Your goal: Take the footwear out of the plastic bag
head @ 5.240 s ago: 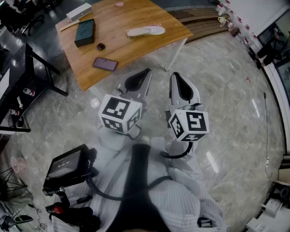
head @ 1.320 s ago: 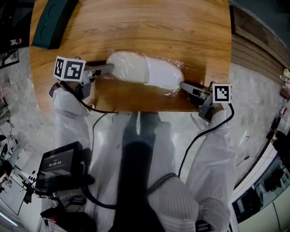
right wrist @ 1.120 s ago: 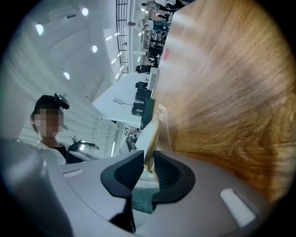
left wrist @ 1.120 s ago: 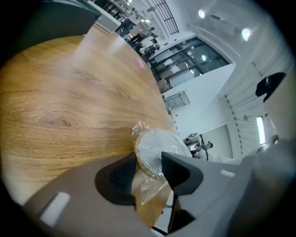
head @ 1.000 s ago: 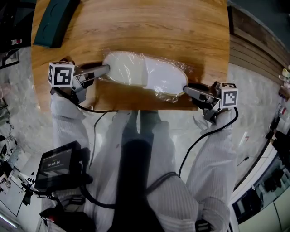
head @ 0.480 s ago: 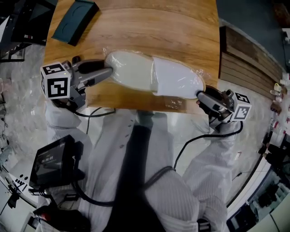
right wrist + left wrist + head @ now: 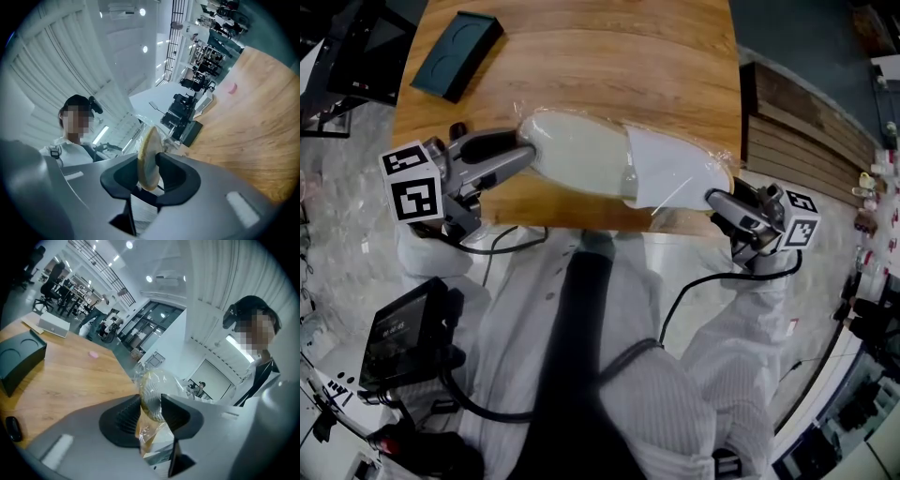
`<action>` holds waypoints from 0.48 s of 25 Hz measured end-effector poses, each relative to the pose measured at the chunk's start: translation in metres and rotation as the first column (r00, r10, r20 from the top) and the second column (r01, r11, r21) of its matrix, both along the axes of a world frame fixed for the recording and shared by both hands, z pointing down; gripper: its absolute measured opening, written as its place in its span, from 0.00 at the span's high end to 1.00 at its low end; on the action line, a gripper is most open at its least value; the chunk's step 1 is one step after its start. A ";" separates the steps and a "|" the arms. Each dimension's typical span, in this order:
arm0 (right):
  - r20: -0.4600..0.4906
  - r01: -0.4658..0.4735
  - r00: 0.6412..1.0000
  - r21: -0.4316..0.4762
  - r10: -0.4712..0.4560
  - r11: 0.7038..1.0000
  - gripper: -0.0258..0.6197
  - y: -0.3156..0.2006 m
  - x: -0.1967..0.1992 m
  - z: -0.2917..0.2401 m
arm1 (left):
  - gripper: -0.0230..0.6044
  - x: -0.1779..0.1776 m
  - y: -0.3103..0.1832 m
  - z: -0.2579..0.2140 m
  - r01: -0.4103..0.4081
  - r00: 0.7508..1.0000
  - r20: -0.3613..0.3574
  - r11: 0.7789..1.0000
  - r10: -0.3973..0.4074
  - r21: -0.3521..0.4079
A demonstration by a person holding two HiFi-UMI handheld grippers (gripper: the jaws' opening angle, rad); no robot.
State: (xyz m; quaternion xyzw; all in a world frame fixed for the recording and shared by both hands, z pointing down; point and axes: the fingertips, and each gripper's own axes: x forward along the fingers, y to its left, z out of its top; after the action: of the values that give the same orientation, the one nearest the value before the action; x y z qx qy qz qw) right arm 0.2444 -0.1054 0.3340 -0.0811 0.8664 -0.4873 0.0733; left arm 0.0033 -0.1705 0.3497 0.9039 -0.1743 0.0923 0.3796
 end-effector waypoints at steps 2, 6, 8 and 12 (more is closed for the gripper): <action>0.003 -0.004 1.000 -0.017 0.004 1.000 0.79 0.000 0.002 0.000 | 0.77 -0.001 0.001 -0.007 -0.007 1.000 -0.025 1.000 0.007 0.008; 0.017 -0.024 1.000 -0.040 0.025 0.999 0.81 0.000 0.010 -0.001 | 0.80 -0.001 0.004 -0.018 -0.024 0.997 -0.066 0.999 0.026 0.035; 0.008 -0.051 0.999 -0.039 0.051 0.998 0.82 -0.001 0.016 0.000 | 0.82 -0.003 0.004 -0.017 -0.019 0.998 -0.064 0.999 0.022 0.046; 0.000 -0.103 0.995 -0.031 0.104 0.994 0.83 -0.002 0.029 -0.002 | 0.94 -0.009 0.001 -0.019 -0.004 0.998 -0.062 0.999 0.008 0.052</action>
State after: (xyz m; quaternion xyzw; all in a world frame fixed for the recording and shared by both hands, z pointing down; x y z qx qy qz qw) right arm 0.2732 -0.1071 0.3316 -0.1265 0.8534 -0.4961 0.0980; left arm -0.0053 -0.1694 0.3304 0.9164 -0.1621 0.0609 0.3608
